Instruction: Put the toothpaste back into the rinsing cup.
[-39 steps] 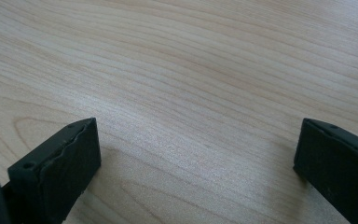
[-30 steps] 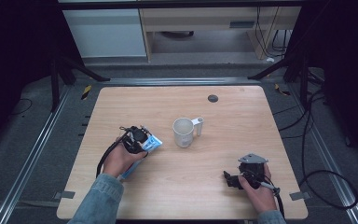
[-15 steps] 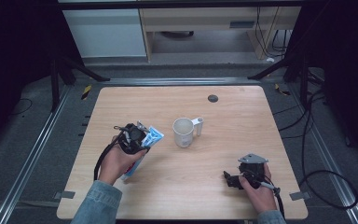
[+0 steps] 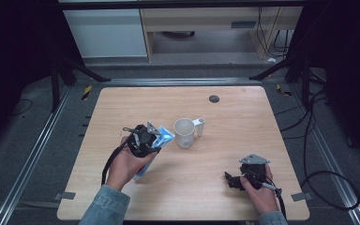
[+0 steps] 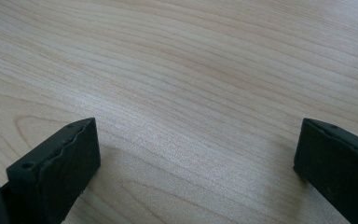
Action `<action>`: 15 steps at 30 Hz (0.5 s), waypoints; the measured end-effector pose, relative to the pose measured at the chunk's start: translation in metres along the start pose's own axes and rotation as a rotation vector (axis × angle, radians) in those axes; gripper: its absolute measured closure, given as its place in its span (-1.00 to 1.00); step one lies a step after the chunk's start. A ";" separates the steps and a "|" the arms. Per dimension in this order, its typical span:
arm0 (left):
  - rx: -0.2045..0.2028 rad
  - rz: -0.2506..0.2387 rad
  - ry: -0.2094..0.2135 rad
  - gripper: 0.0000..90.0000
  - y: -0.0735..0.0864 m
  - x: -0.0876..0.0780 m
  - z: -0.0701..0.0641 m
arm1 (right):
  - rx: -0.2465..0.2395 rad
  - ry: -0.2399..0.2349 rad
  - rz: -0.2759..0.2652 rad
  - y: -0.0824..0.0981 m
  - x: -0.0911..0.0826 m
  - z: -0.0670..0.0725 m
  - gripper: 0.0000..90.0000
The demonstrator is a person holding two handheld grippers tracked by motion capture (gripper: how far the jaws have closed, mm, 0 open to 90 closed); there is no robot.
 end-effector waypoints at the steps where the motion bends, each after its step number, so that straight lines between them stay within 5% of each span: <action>1: 0.002 -0.008 0.005 0.59 -0.003 -0.001 -0.003 | 0.000 0.000 0.000 0.000 0.000 0.000 -0.99; 15: 0.049 -0.095 0.022 0.59 -0.039 -0.007 -0.028 | -0.001 0.000 0.000 0.000 0.000 0.000 -0.99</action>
Point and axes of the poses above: each handheld gripper's, and its own axes: x roughly forward along the jaws, y roughly out of its underside, z roughly to its left, the point moved 10 cm from there along x, roughly forward along the jaws, and after that the axes turned 11 degrees about x, right-handed, at the moved point
